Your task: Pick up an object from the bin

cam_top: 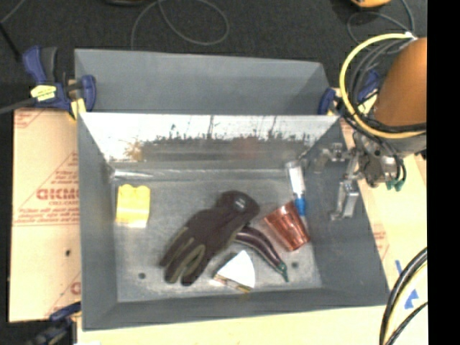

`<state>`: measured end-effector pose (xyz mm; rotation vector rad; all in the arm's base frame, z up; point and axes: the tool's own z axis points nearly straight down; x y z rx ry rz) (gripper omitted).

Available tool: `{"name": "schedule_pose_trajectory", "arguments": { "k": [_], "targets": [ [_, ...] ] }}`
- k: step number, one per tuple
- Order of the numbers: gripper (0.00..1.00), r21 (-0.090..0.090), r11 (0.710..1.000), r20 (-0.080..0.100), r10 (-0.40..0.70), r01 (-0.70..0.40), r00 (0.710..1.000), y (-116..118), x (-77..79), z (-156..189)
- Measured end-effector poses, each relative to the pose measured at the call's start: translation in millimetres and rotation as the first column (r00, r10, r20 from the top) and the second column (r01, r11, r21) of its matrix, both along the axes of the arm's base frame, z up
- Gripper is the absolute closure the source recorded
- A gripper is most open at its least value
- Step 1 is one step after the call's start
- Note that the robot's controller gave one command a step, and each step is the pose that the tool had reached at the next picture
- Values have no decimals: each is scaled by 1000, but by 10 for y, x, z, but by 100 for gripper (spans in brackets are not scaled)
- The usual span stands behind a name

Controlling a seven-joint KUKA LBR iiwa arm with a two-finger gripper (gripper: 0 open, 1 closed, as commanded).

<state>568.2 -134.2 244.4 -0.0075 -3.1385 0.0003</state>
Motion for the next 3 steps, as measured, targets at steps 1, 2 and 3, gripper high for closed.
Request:
{"name": "schedule_pose_trajectory", "arguments": {
  "k": [1, 2, 3],
  "targets": [
    [0, -2, 1000, 7, 3, -3, 1000, 6, 8, 45],
    [0, -5, 999, 9, 54, -54, 998, 265, 206, -135],
    [0, -4, 969, 11, 247, -247, 969, 776, 63, -698]
  ]
}}
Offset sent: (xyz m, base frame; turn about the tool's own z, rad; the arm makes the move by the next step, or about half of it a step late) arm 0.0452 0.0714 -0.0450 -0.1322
